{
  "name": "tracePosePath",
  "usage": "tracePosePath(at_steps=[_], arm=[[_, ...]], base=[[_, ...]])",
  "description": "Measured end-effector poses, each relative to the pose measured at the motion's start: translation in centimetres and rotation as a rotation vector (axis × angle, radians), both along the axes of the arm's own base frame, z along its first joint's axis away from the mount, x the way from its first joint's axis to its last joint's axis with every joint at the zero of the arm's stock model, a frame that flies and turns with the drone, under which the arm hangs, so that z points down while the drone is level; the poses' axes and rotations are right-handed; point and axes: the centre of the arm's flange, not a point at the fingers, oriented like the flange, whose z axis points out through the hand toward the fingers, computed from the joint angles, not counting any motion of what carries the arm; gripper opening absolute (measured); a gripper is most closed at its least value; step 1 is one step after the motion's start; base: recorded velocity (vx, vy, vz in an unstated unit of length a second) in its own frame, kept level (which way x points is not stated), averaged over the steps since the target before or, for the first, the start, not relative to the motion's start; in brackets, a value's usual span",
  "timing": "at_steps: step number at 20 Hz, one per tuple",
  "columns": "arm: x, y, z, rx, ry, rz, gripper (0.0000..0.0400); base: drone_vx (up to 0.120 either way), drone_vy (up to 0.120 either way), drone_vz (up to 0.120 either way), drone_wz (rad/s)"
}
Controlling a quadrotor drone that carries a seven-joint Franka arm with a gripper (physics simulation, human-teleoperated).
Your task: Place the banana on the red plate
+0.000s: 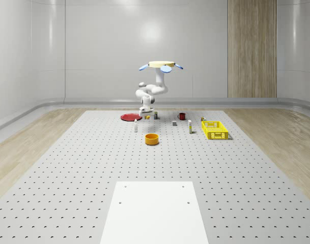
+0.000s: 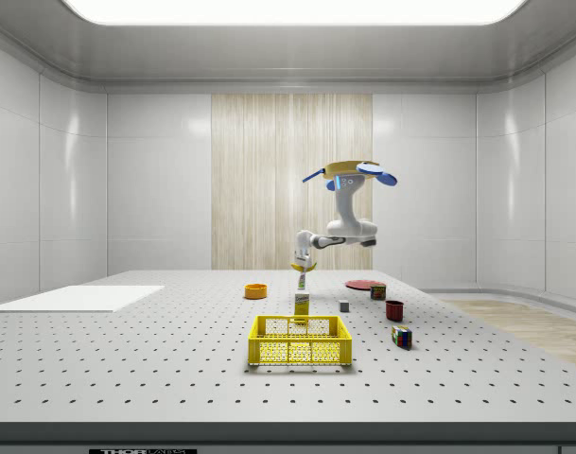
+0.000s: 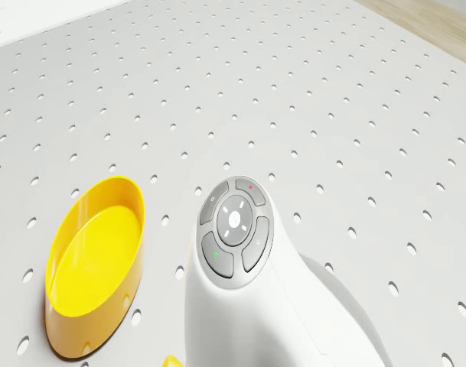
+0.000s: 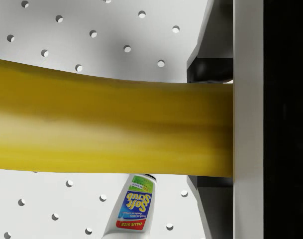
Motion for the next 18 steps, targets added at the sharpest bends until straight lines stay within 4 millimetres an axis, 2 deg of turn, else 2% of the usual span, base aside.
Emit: tracePosePath(at_steps=[18], arm=[[0.0,-0.01,-0.01,-0.002,-0.001,-0.539,0.0196]], base=[[0.0,0.0,0.0,-0.3]])
